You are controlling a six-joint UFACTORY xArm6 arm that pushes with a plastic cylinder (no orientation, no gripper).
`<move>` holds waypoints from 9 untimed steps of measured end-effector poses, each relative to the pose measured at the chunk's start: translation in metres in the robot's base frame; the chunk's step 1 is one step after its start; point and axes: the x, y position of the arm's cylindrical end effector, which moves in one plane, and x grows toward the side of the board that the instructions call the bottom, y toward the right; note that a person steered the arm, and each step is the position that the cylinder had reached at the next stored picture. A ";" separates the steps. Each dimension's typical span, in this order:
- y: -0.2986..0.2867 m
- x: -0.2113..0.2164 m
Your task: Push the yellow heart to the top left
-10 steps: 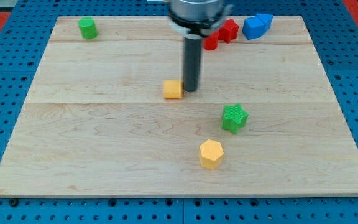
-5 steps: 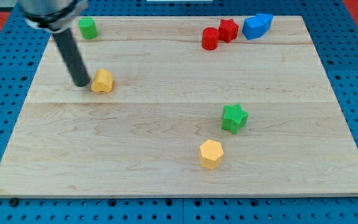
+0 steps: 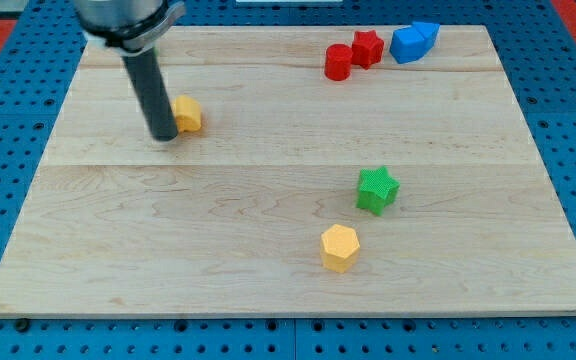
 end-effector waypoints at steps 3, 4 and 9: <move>0.018 -0.030; -0.046 -0.023; -0.102 -0.055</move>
